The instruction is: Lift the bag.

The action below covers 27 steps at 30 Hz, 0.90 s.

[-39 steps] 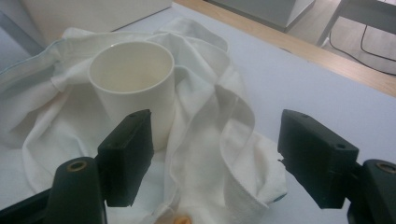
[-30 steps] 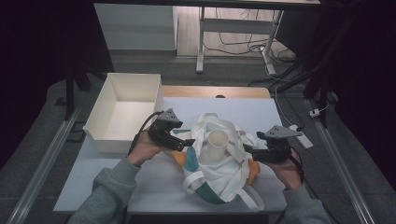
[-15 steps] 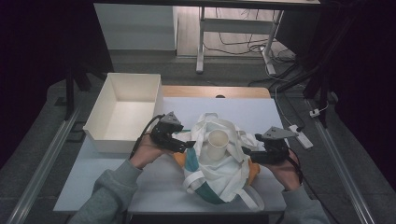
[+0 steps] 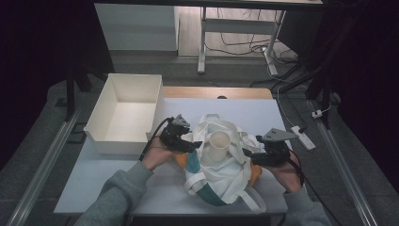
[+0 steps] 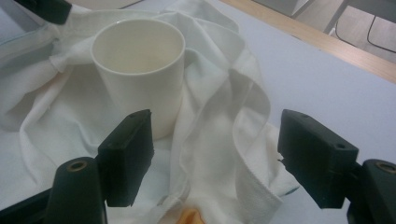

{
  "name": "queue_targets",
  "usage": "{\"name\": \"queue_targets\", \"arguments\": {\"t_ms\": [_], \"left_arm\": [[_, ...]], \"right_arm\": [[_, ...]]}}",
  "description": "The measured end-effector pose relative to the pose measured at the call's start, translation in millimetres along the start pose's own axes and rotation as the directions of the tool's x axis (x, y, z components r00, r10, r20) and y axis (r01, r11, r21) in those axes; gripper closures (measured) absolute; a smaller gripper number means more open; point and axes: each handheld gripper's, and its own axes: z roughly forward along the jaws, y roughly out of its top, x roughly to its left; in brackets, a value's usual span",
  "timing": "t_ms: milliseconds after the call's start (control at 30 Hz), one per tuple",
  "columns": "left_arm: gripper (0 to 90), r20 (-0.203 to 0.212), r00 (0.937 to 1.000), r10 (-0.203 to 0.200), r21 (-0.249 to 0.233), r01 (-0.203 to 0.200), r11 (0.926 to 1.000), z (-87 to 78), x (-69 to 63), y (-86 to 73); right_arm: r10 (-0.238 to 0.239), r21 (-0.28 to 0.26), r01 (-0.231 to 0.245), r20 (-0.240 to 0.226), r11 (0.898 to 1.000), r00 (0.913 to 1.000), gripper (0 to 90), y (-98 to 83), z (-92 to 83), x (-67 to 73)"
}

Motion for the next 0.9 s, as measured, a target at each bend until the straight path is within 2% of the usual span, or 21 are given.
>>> {"name": "queue_targets", "arguments": {"t_ms": [167, 300, 533, 633, 767, 833, 900], "left_arm": [[25.4, 0.018, 0.9998, -0.006, 0.037, 0.005, 0.9993, -0.9, -0.3, -3.3], [31.5, 0.034, 0.9993, -0.014, 0.040, 0.013, 0.9991, -7.8, -1.0, -10.0], [43.1, 0.085, 0.9959, -0.030, 0.100, 0.022, 0.9947, -5.8, -1.5, -27.2], [45.0, 0.112, 0.9935, -0.019, 0.127, 0.004, 0.9919, -1.2, -5.5, -31.0], [49.2, 0.107, 0.9941, 0.020, 0.163, -0.037, 0.9859, 3.4, -12.7, -32.8], [52.5, 0.109, 0.9937, 0.029, 0.173, -0.048, 0.9837, 3.5, -13.4, -34.1], [56.1, 0.105, 0.9934, 0.044, 0.185, -0.063, 0.9807, 2.6, -13.1, -35.1]], "right_arm": [[-0.005, 0.004, 0.005, 0.003, 1.000, 1.0000, 26.6, -0.3, -0.3, 0.4], [-0.008, 0.018, 0.008, 0.008, 1.000, 0.9999, 26.6, -2.0, -3.4, 2.2], [0.016, 0.060, -0.017, 0.017, 0.998, 0.9997, 28.1, -8.2, -6.5, 2.0], [0.011, 0.089, -0.011, 0.001, 0.996, 0.9999, 29.5, -9.2, -3.9, 7.1], [-0.018, 0.154, 0.019, -0.012, 0.988, 0.9998, 33.2, -11.4, 5.5, 15.5], [-0.024, 0.195, 0.030, -0.032, 0.980, 0.9992, 38.4, -14.7, 11.6, 18.4], [-0.026, 0.222, 0.032, -0.028, 0.974, 0.9993, 47.1, -17.9, 15.8, 18.9]]}}
